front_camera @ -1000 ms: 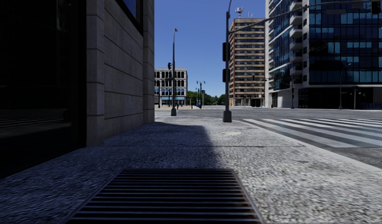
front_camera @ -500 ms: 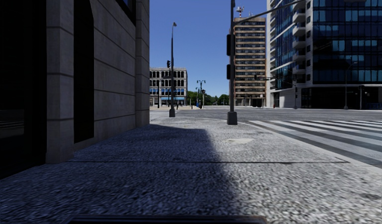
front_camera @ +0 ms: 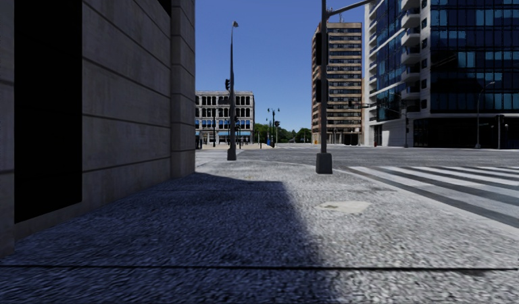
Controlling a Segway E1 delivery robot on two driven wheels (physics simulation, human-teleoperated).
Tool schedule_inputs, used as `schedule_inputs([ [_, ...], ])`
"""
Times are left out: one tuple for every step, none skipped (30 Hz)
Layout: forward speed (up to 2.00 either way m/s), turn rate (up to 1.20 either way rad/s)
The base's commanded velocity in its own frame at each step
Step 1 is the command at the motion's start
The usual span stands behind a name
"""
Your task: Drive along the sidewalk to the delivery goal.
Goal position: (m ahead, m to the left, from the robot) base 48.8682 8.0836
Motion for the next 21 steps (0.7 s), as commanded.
schedule_inputs([
  [2.00,0.00],
  [2.00,0.00],
  [2.00,0.00],
  [2.00,0.00],
  [2.00,0.00],
  [2.00,0.00],
  [2.00,0.00],
  [2.00,0.00],
  [2.00,0.00],
  [2.00,0.00],
  [2.00,0.00],
  [2.00,0.00],
  [2.00,0.00],
  [2.00,0.00],
  [2.00,0.00],
  [2.00,0.00],
  [2.00,0.00],
  [2.00,0.00],
  [2.00,0.00],
  [2.00,0.00],
  [2.00,0.00],
])
